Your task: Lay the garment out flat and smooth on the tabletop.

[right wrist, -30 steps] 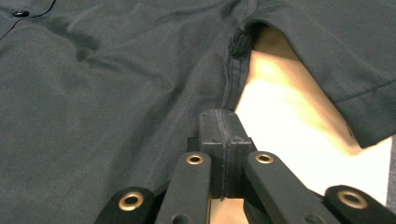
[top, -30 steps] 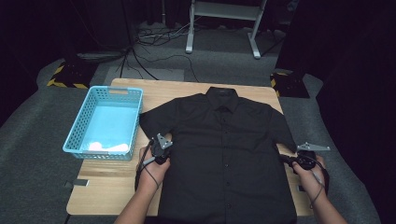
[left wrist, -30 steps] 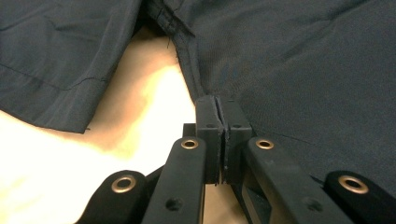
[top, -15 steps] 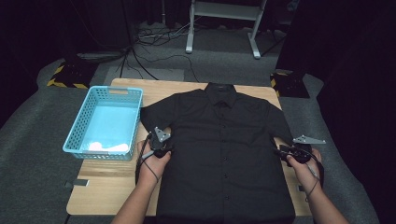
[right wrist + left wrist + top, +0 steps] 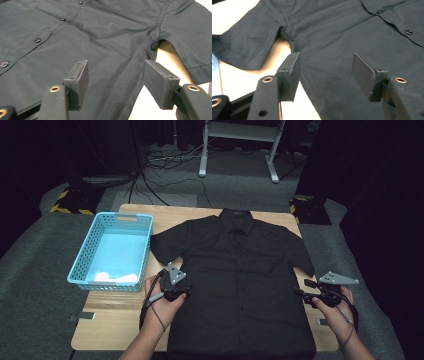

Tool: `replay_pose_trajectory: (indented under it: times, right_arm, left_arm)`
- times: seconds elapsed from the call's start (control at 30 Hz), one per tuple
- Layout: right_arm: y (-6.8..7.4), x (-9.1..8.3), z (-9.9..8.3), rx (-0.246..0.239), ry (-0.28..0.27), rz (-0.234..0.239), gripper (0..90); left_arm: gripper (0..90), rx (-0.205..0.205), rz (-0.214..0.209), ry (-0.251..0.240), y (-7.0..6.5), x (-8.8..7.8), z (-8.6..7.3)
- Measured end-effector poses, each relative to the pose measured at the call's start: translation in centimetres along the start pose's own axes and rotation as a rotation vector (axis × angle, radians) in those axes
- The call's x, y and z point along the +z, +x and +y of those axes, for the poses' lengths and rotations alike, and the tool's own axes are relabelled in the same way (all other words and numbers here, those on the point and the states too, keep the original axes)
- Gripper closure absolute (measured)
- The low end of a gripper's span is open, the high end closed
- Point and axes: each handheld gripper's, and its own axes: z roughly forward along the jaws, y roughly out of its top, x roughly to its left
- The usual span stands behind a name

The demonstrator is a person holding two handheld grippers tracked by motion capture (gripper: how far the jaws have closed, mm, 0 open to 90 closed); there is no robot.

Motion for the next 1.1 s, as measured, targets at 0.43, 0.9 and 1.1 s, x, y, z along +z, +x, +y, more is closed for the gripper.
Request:
replay_pose_trajectory:
  times: [0.43,0.9,1.1]
  right_arm:
    - [0.9,-3.2,-0.7,-0.035,0.003,0.044,28.3]
    - [0.4,-4.0,-3.6,-0.024,0.062,0.06,22.6]
    - [0.2,-3.7,-4.9,-0.024,0.077,0.06,21.9]
  left_arm:
    - [34.9,0.001,-0.073,-0.041,0.1,-4.2,-1.7]
    - [28.1,0.034,-0.058,-0.007,2.0,-5.4,-5.6]
    - [27.5,0.005,-0.044,0.025,3.1,-5.0,-7.7]
